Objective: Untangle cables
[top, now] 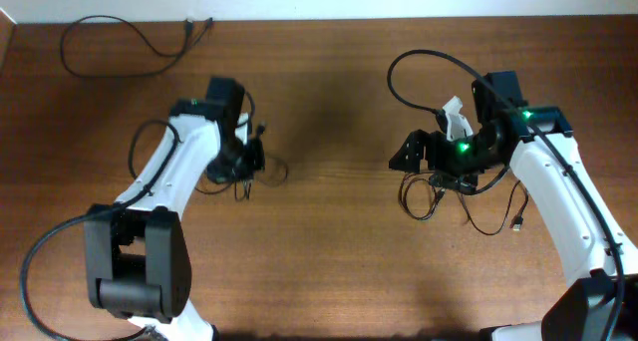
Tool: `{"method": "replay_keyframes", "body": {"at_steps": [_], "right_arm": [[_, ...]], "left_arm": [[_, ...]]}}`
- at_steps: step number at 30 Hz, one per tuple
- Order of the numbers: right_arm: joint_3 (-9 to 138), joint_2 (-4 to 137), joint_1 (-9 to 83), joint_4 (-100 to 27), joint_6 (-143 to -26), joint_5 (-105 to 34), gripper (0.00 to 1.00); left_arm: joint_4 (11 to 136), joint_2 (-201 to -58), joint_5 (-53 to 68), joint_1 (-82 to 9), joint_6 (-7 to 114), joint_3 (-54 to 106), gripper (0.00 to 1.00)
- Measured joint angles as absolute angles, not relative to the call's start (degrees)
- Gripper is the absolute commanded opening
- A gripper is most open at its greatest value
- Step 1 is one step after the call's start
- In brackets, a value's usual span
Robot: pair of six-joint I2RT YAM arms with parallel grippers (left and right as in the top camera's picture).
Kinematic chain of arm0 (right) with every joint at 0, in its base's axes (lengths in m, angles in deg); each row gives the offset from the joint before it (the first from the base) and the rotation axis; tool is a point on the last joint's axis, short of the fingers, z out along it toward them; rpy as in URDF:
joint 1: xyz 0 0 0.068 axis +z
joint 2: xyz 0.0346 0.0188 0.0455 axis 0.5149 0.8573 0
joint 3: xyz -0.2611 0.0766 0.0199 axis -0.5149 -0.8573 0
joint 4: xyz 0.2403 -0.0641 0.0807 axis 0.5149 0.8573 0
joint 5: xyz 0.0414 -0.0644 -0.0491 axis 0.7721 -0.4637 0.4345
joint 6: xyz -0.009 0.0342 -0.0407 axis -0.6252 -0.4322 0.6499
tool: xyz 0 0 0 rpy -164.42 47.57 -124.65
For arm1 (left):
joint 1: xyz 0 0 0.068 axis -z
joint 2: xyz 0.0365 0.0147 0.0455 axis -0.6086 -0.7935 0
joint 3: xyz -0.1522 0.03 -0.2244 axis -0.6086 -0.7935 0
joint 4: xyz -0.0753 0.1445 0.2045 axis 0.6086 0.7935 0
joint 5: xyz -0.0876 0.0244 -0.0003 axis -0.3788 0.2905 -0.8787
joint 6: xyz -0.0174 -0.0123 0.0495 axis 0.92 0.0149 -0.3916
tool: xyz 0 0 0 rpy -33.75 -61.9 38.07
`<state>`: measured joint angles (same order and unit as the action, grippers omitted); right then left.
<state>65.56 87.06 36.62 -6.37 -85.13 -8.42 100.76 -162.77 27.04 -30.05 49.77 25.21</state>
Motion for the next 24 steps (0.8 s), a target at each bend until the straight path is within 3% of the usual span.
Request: {"method": "replay_keyframes", "body": {"at_steps": [7,11,16,24], "right_arm": [[65.56,87.06,36.62,-6.39,-85.09,-8.42,0.98],[65.56,87.06,36.62,-6.46,-85.00,-8.40,0.99],[65.56,87.06,36.62,-6.59,-84.98,-8.42,0.98],[65.56,87.06,36.62,-6.57,-84.98,-8.42,0.99]], "left_arm": [[114.44,-162.66,21.33,-32.03,49.79,63.04,0.00],[113.46,-162.68,18.12,-39.62,52.96,82.39,0.00],[106.92,-162.57,13.14,-49.65,58.44,90.37,0.00],[103.38,-162.79,13.92,-53.32,59.67,90.37,0.00]]}}
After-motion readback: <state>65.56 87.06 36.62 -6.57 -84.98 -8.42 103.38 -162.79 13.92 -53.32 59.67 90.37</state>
